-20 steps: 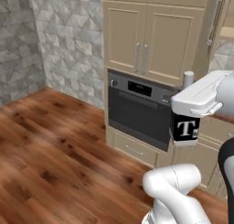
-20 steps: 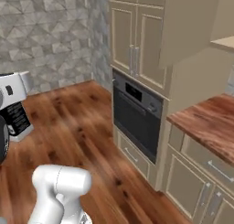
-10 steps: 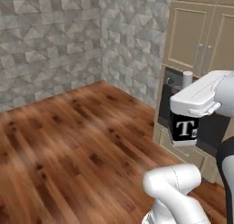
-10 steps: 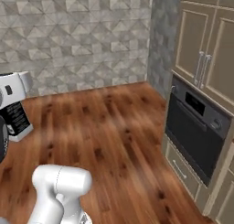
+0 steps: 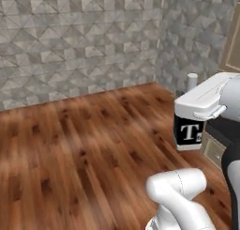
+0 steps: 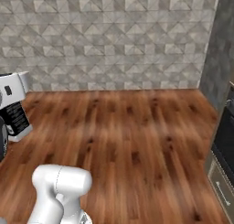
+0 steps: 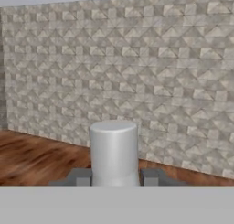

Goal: Get the candle and the liquor from the cabinet and move them to the dining counter.

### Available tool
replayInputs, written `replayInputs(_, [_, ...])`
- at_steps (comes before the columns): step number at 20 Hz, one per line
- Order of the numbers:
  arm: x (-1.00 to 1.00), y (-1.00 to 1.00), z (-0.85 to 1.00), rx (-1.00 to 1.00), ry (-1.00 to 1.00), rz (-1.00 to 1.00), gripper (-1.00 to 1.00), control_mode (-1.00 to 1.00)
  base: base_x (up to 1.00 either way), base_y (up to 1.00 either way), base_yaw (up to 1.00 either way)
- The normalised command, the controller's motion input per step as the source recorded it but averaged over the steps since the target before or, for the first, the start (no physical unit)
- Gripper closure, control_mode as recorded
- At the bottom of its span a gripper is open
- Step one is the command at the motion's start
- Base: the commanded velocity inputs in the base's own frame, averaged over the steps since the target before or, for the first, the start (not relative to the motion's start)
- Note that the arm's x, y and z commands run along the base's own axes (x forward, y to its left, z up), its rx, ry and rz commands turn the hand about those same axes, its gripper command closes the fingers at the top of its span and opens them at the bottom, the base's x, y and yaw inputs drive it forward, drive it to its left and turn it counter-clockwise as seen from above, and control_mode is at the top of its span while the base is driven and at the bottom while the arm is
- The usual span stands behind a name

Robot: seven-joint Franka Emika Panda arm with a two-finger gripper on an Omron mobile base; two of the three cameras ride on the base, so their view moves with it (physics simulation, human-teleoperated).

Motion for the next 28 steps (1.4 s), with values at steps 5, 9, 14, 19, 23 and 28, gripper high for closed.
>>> replayInputs(5, [0.00, 0.00, 0.00, 0.00, 0.00, 0.00, 1.00, 1.00, 0.00, 0.28, 0.45])
replayInputs(9, [0.00, 0.00, 0.00, 0.00, 0.00, 0.00, 1.00, 1.00, 0.00, 0.18, 0.44])
replayInputs(14, [0.00, 0.00, 0.00, 0.00, 0.00, 0.00, 1.00, 1.00, 0.00, 0.17, 0.42])
replayInputs(19, [0.00, 0.00, 0.00, 0.00, 0.00, 0.00, 1.00, 1.00, 0.00, 0.15, 0.40])
replayInputs(23, [0.00, 0.00, 0.00, 0.00, 0.00, 0.00, 1.00, 1.00, 0.00, 0.13, 0.39])
replayInputs(28, [0.00, 0.00, 0.00, 0.00, 0.00, 0.00, 1.00, 1.00, 0.16, 0.00, 0.37])
